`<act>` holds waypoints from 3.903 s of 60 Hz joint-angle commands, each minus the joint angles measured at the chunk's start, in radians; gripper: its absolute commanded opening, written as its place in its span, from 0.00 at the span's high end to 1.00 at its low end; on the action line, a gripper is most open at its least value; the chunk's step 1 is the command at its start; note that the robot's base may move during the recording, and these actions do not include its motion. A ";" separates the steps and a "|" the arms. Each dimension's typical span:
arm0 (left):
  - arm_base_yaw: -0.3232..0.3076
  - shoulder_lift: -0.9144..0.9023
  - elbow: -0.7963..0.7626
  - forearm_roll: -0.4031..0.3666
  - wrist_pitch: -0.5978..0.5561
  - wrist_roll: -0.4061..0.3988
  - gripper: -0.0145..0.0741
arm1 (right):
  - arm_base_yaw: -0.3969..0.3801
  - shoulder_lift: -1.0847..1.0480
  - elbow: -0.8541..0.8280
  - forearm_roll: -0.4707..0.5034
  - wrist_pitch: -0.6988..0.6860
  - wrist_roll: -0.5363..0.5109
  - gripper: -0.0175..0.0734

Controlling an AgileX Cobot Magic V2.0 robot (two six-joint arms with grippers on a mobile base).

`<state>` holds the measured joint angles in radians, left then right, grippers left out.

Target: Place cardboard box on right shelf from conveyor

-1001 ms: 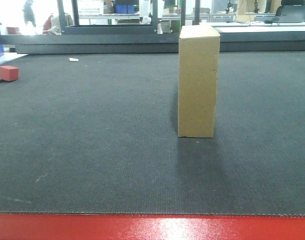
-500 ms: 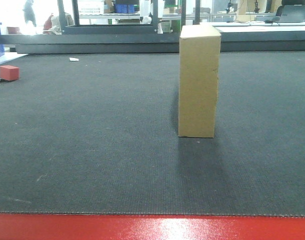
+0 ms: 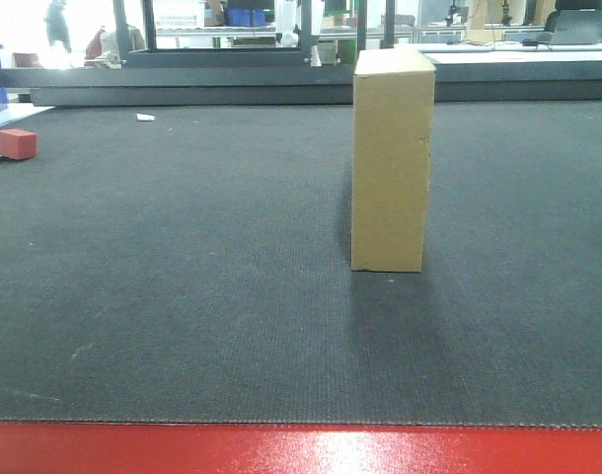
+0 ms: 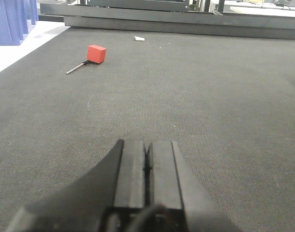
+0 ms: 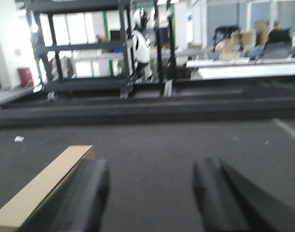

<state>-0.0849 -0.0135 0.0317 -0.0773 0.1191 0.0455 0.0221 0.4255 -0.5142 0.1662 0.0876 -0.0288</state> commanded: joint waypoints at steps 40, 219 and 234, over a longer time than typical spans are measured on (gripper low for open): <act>-0.008 -0.013 0.009 -0.006 -0.086 0.000 0.97 | 0.418 0.998 -1.010 -0.118 0.644 0.258 0.12; -0.008 -0.013 0.009 -0.006 -0.086 0.000 0.97 | 0.230 -0.030 -0.250 -0.237 0.550 0.174 0.54; -0.008 -0.013 0.009 -0.006 -0.086 0.000 0.97 | 0.230 -0.142 -0.250 -0.236 0.513 0.174 0.54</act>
<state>-0.0849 -0.0135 0.0317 -0.0773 0.1191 0.0455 0.2572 0.2832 -0.7369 -0.0656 0.7083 0.1556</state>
